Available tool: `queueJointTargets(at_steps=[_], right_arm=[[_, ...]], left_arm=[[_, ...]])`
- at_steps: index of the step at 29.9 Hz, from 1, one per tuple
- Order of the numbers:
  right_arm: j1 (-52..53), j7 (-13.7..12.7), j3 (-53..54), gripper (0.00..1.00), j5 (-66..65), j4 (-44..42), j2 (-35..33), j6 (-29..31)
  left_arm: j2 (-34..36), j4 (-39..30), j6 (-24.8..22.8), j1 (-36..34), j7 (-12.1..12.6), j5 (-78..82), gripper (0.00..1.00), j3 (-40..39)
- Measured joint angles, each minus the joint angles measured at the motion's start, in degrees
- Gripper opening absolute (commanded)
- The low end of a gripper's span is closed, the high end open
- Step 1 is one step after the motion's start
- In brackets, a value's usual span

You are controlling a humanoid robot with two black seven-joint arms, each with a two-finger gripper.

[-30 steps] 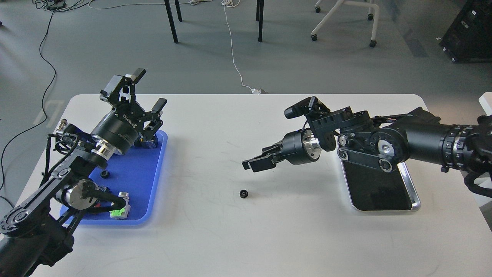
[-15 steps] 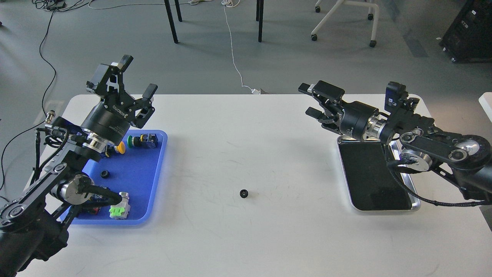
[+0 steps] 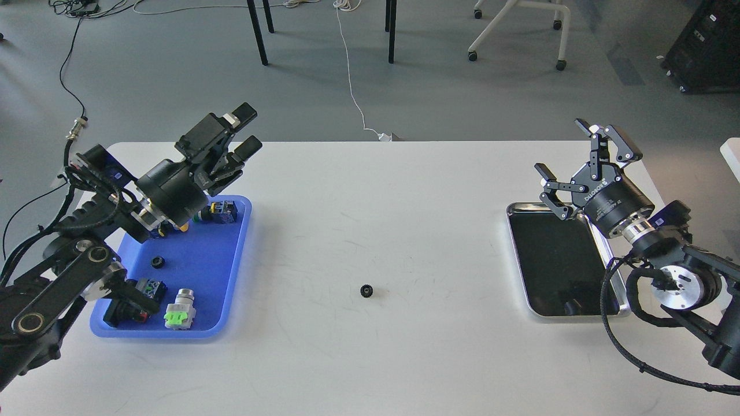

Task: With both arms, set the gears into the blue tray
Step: 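Retract the right arm and raise the left gripper, then lower the left gripper onto the second gear and grasp it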

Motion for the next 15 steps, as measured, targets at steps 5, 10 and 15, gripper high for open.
queueJointTargets(at_steps=[5,10,15], right_arm=[[-4.7,0.0,2.3,0.99,0.4,2.1,-1.7,2.0],[-6.8,0.0,4.2,0.99,0.4,2.3,-1.7,2.2],[-7.0,0.0,4.5,0.99,0.4,2.2,-1.8,2.1]], left_arm=[[3.3,-3.4,-0.1,-9.8,0.0,19.5,0.98,12.5],[3.2,-3.4,0.3,-20.4,0.0,36.3,0.98,25.3],[-1.5,-0.7,0.5,-25.2,0.0,48.1,0.96,31.3]])
